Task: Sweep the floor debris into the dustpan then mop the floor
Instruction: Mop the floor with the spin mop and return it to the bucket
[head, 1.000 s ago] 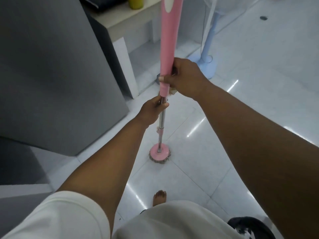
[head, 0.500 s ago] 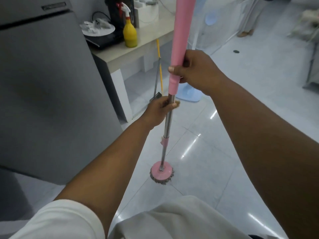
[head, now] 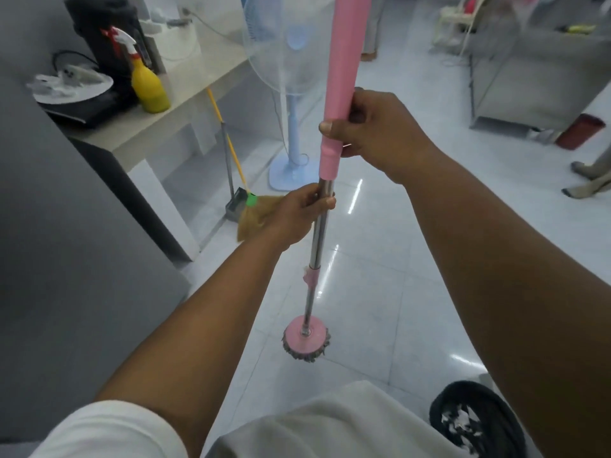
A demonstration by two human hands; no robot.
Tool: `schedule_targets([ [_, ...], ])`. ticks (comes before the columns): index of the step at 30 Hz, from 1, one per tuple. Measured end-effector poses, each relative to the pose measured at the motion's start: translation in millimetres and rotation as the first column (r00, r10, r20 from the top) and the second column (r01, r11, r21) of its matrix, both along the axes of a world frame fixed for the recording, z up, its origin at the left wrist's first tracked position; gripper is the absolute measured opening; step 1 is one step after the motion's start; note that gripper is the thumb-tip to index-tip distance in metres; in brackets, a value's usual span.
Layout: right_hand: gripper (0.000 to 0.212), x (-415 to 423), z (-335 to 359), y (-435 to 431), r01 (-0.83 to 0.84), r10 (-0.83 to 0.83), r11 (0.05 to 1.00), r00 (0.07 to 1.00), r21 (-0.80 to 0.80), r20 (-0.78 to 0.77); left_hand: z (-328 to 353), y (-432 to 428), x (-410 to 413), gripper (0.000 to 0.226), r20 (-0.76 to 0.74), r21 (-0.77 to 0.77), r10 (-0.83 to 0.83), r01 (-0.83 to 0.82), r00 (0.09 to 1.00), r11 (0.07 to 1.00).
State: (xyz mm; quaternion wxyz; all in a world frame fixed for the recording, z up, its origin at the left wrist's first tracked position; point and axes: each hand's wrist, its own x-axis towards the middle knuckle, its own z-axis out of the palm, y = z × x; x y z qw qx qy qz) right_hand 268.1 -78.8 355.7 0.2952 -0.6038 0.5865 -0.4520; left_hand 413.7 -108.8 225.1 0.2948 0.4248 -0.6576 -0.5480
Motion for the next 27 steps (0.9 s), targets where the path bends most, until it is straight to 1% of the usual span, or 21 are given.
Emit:
schedule_targets([
  [2,0.033,-16.2,0.7,21.3,0.036,-0.036,0.999,0.999,-0.007,0.023,2.8,13.4,-15.1,0.039,0.000,-0.024,-0.057,0.057,0.998,0.998],
  [3,0.034,-23.9,0.6,33.2,0.054,-0.054,0.998,0.998,-0.008,0.037,3.8,21.1,-22.8,0.037,0.002,-0.030,-0.091,0.091,0.996,0.995],
  [7,0.035,-51.6,-1.6,88.3,0.123,-0.123,0.992,0.988,0.001,0.099,7.5,56.8,-53.0,0.010,-0.005,-0.013,-0.227,0.227,0.974,0.974],
  [11,0.039,-77.6,-5.6,156.6,0.171,-0.175,0.984,0.978,0.043,0.114,11.5,102.8,-82.6,0.010,0.009,-0.010,-0.354,0.354,0.935,0.935],
  [13,0.041,-86.8,-7.5,191.9,0.225,-0.229,0.973,0.965,0.045,0.130,14.3,127.7,-96.9,0.010,0.008,0.003,-0.424,0.424,0.906,0.906],
  [16,0.042,-94.5,-8.8,244.2,0.341,-0.343,0.939,0.930,0.038,0.135,15.8,167.0,-116.6,0.010,0.008,0.022,-0.525,0.525,0.851,0.851],
  [20,0.039,-102.8,-8.4,309.1,0.474,-0.471,0.880,0.867,0.023,0.164,17.1,216.9,-141.1,0.010,-0.037,0.041,-0.649,0.650,0.760,0.759],
  [24,0.043,-108.3,-1.8,363.3,0.596,-0.591,0.803,0.793,0.015,0.145,22.1,258.5,-166.2,0.014,-0.066,0.045,-0.765,0.768,0.641,0.639],
  [27,0.042,-108.8,4.0,400.9,0.701,-0.696,0.713,0.707,0.011,0.124,27.0,287.8,-185.5,0.018,-0.076,0.045,-0.840,0.843,0.538,0.536],
])
